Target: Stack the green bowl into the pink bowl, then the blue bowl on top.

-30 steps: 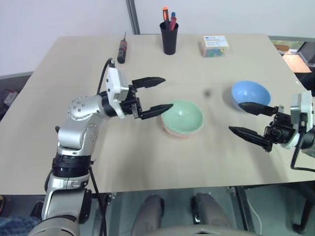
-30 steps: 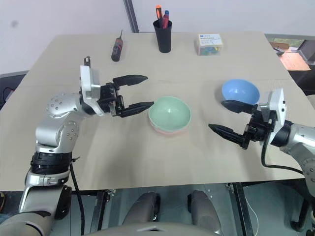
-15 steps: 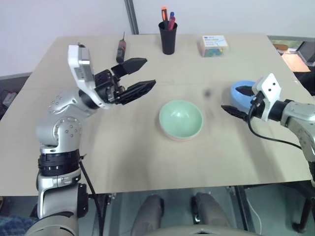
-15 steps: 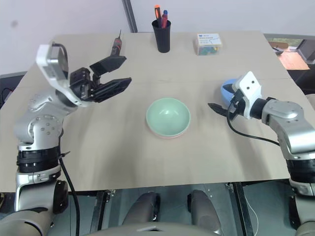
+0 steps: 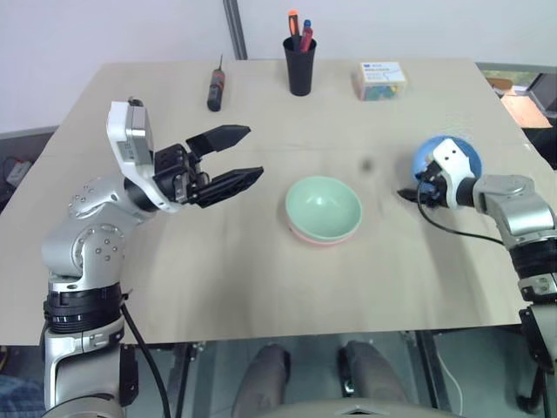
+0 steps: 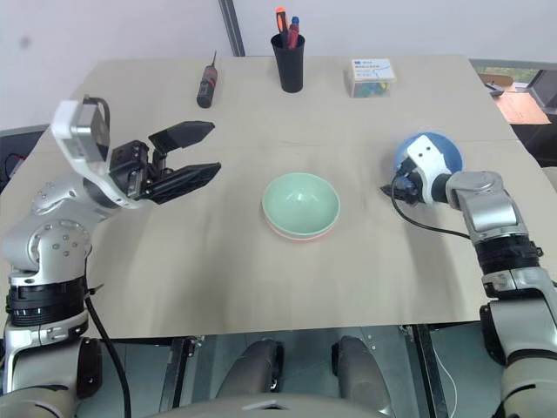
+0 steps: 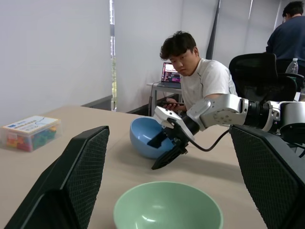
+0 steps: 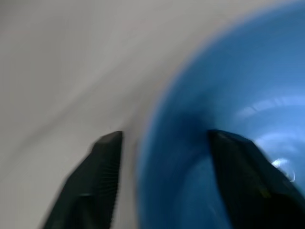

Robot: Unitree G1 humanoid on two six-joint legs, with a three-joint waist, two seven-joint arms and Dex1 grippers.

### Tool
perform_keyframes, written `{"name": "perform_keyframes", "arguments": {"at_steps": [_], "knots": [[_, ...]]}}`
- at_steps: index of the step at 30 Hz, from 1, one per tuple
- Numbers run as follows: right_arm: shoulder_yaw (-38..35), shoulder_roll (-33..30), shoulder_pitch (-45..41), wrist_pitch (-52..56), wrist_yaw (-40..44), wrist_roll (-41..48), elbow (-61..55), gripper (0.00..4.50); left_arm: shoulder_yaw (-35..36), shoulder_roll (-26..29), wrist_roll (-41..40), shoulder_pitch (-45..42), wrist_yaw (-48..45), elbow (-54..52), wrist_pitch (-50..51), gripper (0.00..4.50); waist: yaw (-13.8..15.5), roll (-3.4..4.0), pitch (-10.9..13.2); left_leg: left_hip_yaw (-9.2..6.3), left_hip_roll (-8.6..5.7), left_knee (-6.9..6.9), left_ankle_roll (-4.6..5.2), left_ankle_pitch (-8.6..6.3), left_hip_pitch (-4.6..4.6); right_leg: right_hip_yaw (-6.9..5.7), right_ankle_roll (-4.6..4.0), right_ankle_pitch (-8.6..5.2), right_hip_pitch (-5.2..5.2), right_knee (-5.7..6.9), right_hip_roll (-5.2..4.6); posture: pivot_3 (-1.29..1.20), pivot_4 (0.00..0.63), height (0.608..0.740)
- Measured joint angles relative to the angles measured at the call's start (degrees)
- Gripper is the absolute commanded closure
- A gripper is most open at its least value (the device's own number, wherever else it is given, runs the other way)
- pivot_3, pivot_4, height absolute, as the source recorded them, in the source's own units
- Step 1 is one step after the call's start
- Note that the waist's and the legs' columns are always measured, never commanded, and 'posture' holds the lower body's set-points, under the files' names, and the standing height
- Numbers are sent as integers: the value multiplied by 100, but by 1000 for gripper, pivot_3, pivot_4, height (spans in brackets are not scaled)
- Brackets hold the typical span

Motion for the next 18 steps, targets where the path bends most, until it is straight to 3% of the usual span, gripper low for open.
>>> {"name": "perform_keyframes", "arguments": {"at_steps": [4,12,18], "knots": [[-36,11,-141,-130,20,-86,7,4403,-3,-11,-31,62,61,-148,19,276,-16,0,0,1,2,1,0,0,7,3,0,0,1,8,1,0,150,740],[19,-215,90,-668,392,-321,-325,4403,-20,-22,35,63,18,-130,-22,276,6,0,0,2,1,1,0,0,3,0,0,0,1,4,1,0,150,740],[-26,-317,267,-1,1009,244,-2322,4403,-137,-41,286,42,-158,160,-237,276,-42,9,5,-17,7,-1,0,0,0,14,0,0,-17,18,1,0,150,740]]}}
